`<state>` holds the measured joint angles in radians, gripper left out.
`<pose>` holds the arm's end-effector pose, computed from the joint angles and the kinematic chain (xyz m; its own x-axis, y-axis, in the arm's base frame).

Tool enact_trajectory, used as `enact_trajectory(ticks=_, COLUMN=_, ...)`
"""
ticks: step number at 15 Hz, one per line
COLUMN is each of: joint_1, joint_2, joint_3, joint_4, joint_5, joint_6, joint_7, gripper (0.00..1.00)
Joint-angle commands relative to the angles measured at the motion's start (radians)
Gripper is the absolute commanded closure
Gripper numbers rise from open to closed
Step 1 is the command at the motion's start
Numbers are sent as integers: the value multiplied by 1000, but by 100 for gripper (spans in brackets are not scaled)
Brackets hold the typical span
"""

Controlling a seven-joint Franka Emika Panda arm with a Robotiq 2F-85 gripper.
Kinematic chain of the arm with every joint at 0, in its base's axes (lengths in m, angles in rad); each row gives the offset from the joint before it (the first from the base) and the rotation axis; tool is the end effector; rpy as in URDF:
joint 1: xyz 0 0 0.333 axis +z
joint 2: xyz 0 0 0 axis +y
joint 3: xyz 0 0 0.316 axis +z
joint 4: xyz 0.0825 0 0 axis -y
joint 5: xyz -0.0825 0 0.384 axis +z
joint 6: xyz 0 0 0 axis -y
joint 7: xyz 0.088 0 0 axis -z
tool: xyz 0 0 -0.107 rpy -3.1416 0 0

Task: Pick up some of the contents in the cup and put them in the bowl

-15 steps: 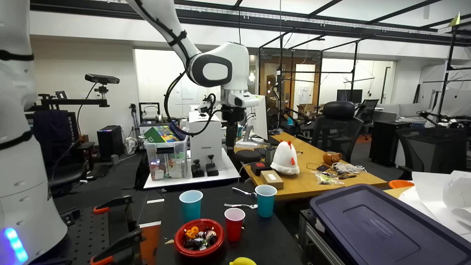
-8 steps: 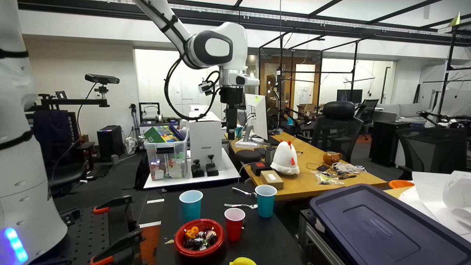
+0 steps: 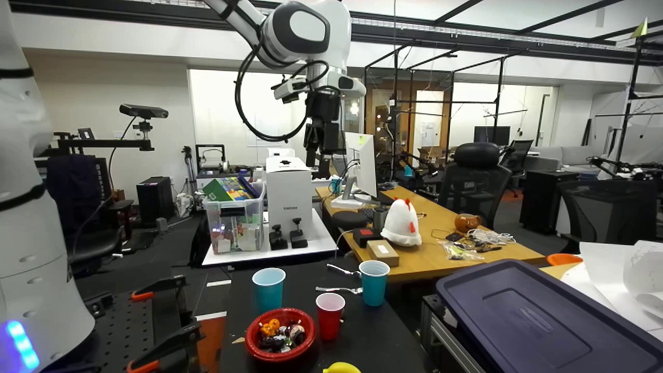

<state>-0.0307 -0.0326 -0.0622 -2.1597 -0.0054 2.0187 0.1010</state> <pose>0.5155 -0.0485 0.4029 0.9760 -0.1896 -0.1074 -0.1893 -0.9818 0.0135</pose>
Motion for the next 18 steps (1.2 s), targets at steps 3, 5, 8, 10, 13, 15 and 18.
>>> enact_trajectory(ticks=3, joint_1=-4, joint_2=-58, joint_3=7, joint_4=-12, joint_5=-74, joint_6=-27, joint_7=-208, gripper=0)
enact_trajectory(ticks=5, joint_1=-3, joint_2=-77, joint_3=9, joint_4=-30, joint_5=-91, joint_6=-2, joint_7=-242, gripper=0)
enact_trajectory(ticks=8, joint_1=-5, joint_2=-47, joint_3=7, joint_4=-3, joint_5=-74, joint_6=-7, joint_7=-225, gripper=0)
enact_trajectory(ticks=10, joint_1=-5, joint_2=-50, joint_3=7, joint_4=-4, joint_5=-74, joint_6=-7, joint_7=-225, gripper=0)
enact_trajectory(ticks=13, joint_1=-5, joint_2=-42, joint_3=7, joint_4=-4, joint_5=-74, joint_6=-7, joint_7=-225, gripper=0)
enact_trajectory(ticks=15, joint_1=-5, joint_2=-41, joint_3=7, joint_4=-4, joint_5=-74, joint_6=-7, joint_7=-225, gripper=0)
enact_trajectory(ticks=18, joint_1=-5, joint_2=-41, joint_3=7, joint_4=-4, joint_5=-74, joint_6=-7, joint_7=-225, gripper=0)
